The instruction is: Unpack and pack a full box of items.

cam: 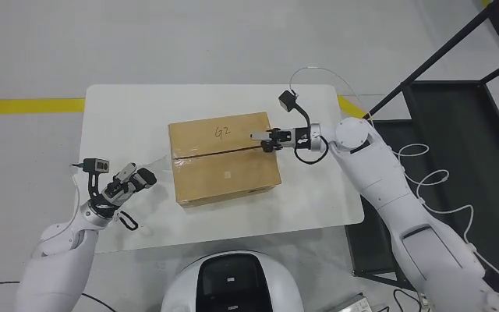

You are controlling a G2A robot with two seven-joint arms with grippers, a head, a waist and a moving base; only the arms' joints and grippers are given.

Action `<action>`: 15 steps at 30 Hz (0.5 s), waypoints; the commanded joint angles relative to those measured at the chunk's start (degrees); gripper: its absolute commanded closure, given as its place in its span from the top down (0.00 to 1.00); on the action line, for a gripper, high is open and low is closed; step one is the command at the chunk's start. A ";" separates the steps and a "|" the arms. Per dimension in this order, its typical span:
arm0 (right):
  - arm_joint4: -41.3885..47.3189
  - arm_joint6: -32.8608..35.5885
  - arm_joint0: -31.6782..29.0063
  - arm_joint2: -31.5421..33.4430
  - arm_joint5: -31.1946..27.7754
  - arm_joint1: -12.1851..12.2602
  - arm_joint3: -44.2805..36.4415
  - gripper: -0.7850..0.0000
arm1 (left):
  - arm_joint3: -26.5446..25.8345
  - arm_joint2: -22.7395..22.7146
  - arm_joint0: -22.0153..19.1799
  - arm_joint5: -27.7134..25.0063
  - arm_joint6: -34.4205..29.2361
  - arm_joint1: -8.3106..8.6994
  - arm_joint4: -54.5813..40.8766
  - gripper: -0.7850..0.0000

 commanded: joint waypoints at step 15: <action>0.82 1.53 1.01 1.00 1.36 0.01 1.02 1.00 | -0.71 0.31 0.46 1.14 1.41 -0.06 0.97 1.00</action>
